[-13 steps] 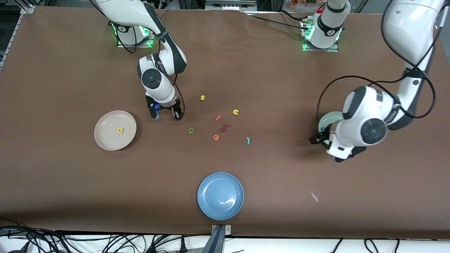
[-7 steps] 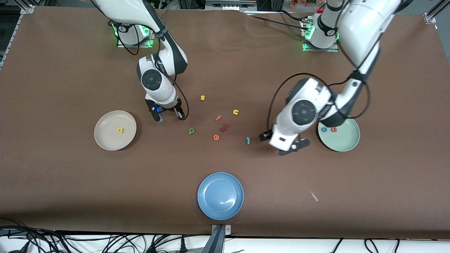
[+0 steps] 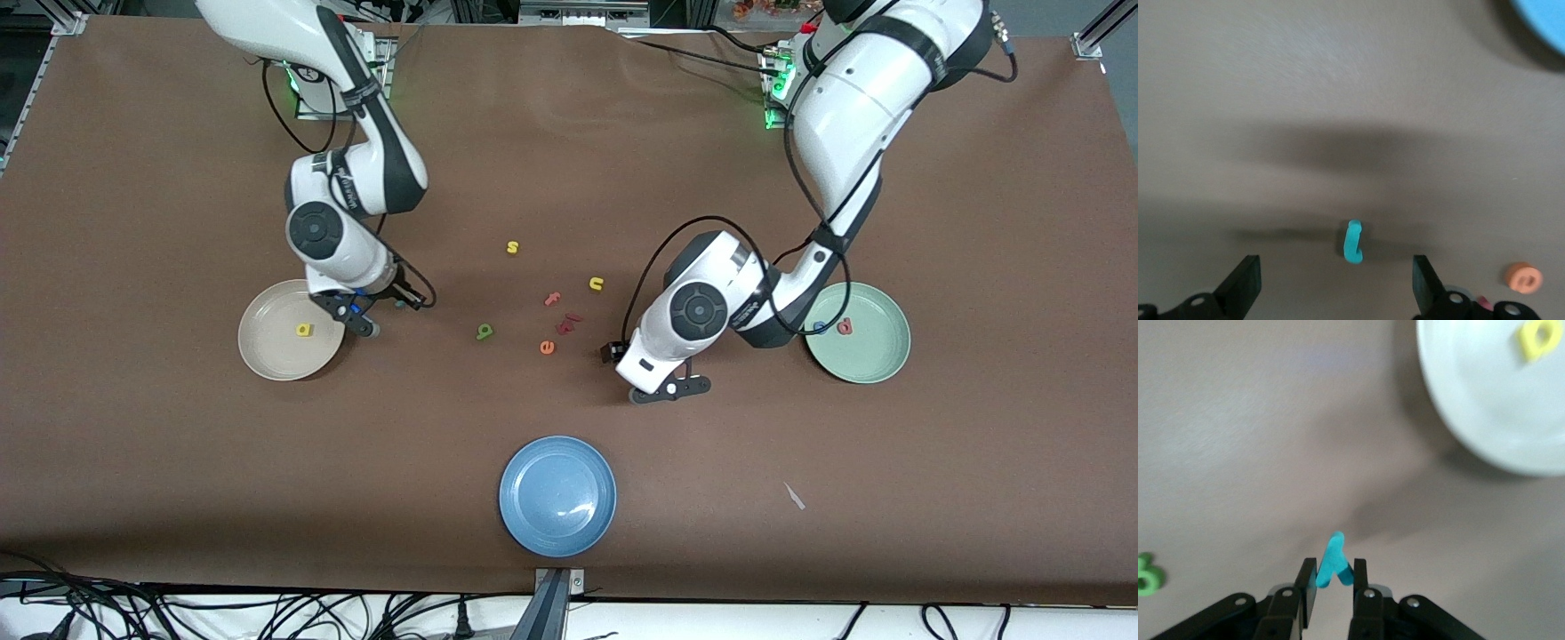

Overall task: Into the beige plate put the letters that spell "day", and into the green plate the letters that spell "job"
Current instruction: 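Grasp the cyan l while the right gripper lifts the cyan r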

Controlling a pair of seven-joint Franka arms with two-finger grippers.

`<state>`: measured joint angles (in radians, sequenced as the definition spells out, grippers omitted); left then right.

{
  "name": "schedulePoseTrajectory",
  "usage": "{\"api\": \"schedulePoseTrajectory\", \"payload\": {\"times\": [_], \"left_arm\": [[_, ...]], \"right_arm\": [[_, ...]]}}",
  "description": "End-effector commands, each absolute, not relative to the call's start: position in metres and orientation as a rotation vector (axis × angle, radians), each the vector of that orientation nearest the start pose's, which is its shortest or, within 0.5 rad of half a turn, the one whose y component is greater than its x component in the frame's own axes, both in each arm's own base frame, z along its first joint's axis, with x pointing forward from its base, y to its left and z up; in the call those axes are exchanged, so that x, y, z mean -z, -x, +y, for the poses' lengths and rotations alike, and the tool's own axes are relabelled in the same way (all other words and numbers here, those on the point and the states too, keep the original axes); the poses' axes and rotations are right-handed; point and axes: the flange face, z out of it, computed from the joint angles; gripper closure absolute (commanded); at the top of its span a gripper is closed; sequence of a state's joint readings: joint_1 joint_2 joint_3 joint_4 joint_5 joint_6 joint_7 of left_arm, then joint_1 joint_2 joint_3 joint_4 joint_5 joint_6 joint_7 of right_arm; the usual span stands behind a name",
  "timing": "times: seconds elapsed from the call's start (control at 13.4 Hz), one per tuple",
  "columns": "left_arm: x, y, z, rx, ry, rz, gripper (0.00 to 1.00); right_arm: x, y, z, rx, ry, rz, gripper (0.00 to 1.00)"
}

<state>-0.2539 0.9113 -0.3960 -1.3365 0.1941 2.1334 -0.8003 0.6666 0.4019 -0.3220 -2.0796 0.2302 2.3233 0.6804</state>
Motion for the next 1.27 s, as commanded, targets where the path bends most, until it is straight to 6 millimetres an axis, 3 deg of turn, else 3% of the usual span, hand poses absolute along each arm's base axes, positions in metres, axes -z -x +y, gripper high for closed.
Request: {"api": "schedulePoseTrajectory", "payload": {"times": [0.0,0.07,0.37,0.45,0.52,0.6,0.67,0.9,1.05,1.2], "left_arm": [[-0.197,-0.626,-0.402,-0.14,3.177,-0.091,0.05],[-0.196,-0.624,-0.404,-0.14,3.178,-0.007,0.08],[-0.192,-0.622,-0.404,-0.16,3.178,-0.007,0.17],[-0.191,-0.623,-0.402,-0.159,3.179,-0.013,0.23],[-0.186,-0.624,-0.399,-0.17,3.176,-0.02,0.26],[-0.181,-0.623,-0.399,-0.179,3.174,-0.021,0.26],[-0.178,-0.623,-0.399,-0.187,3.172,-0.022,0.26],[-0.175,-0.62,-0.401,-0.195,3.171,-0.023,0.33],[-0.176,-0.62,-0.401,-0.194,3.172,-0.047,0.46],[-0.175,-0.621,-0.4,-0.194,3.169,-0.045,0.51]], "right_arm": [[-0.239,-0.547,0.16,-0.225,3.141,0.502,0.95],[-0.241,-0.552,0.143,-0.228,3.157,0.416,0.95],[-0.247,-0.565,0.072,-0.222,3.193,0.107,0.95],[-0.246,-0.567,0.058,-0.226,3.199,0.054,0.93],[-0.244,-0.568,0.048,-0.229,3.201,0.028,0.74],[-0.244,-0.57,0.039,-0.223,3.201,0.031,0.23],[-0.245,-0.571,0.037,-0.22,3.201,0.038,0.0],[-0.255,-0.577,0.059,-0.186,3.189,0.055,0.0],[-0.259,-0.581,0.088,-0.162,3.182,0.121,0.0],[-0.26,-0.584,0.118,-0.145,3.17,0.146,0.0]]}}
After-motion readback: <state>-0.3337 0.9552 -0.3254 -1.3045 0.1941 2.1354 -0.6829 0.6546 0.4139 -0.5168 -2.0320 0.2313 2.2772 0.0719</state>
